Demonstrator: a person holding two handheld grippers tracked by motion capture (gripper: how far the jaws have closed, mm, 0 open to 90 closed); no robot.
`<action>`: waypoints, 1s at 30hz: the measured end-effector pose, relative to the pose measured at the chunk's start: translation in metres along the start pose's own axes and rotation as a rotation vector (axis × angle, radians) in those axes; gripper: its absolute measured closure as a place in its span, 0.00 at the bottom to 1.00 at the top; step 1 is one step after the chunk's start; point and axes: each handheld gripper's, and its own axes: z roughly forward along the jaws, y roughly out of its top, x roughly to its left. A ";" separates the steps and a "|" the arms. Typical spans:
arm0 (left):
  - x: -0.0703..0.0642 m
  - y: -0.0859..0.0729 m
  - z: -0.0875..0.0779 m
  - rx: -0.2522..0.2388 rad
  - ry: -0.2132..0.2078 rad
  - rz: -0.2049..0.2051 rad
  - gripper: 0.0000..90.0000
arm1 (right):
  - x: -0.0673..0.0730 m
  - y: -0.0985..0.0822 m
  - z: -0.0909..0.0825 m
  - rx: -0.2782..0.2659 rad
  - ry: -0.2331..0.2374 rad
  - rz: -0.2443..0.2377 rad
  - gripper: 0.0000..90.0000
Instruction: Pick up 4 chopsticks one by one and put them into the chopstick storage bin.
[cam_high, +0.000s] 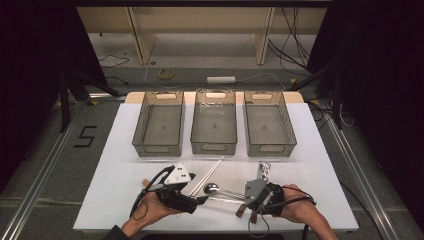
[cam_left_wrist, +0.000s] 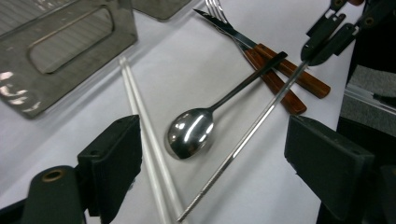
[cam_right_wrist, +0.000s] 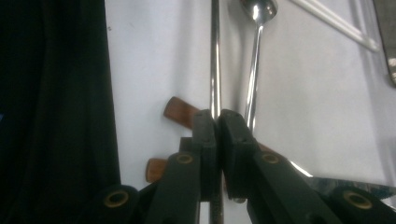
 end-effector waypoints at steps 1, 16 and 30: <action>-0.001 0.000 0.002 0.010 -0.006 0.008 0.21 | 0.000 0.001 -0.001 -0.003 0.001 0.000 0.95; -0.013 -0.001 0.018 0.122 -0.038 0.100 0.30 | -0.003 0.016 -0.003 -0.031 0.005 -0.035 0.95; -0.016 -0.001 0.016 0.166 -0.060 0.182 0.55 | 0.001 0.033 0.000 -0.048 0.026 -0.086 0.95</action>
